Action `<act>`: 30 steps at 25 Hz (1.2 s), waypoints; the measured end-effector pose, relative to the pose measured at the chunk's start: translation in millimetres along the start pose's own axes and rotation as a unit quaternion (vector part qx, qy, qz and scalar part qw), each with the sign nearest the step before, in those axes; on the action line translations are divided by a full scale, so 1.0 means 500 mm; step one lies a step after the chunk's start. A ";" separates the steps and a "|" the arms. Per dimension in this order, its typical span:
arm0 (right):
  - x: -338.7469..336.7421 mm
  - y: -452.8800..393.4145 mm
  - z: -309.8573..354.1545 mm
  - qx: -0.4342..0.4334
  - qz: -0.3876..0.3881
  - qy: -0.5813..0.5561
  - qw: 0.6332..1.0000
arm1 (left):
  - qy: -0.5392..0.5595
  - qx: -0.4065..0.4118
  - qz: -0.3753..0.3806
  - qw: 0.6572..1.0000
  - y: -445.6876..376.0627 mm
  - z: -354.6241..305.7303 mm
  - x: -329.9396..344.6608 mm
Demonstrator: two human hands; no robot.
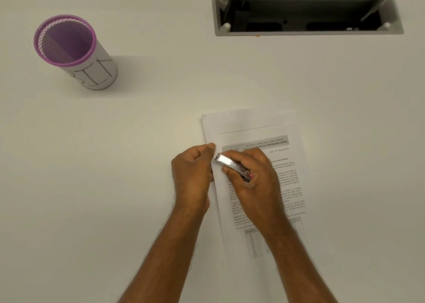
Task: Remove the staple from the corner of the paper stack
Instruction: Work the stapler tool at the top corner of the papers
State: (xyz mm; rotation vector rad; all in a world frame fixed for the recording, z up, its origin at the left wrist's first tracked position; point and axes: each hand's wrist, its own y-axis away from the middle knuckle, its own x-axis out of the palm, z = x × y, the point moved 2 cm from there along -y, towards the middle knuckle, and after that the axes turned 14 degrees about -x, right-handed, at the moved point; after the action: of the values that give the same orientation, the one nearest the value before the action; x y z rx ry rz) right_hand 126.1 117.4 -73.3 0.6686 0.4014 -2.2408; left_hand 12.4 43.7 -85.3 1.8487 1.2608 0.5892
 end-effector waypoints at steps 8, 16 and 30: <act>-0.032 -0.001 -0.015 0.096 -0.053 -0.026 0.994 | -0.001 -0.003 0.030 1.000 0.006 -0.002 0.002; -0.099 -0.002 -0.025 0.289 -0.058 -0.241 0.924 | 0.004 0.000 0.032 0.999 0.008 -0.004 -0.001; -0.215 0.039 -0.120 0.126 -0.119 0.226 0.959 | -0.109 0.117 -0.038 0.986 0.010 -0.022 -0.007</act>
State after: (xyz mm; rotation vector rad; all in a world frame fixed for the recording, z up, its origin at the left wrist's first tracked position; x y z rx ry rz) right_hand 223.5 194.1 -61.8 1.3422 0.4391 -2.3781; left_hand 5.5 43.4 -74.5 1.9848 1.2887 0.1967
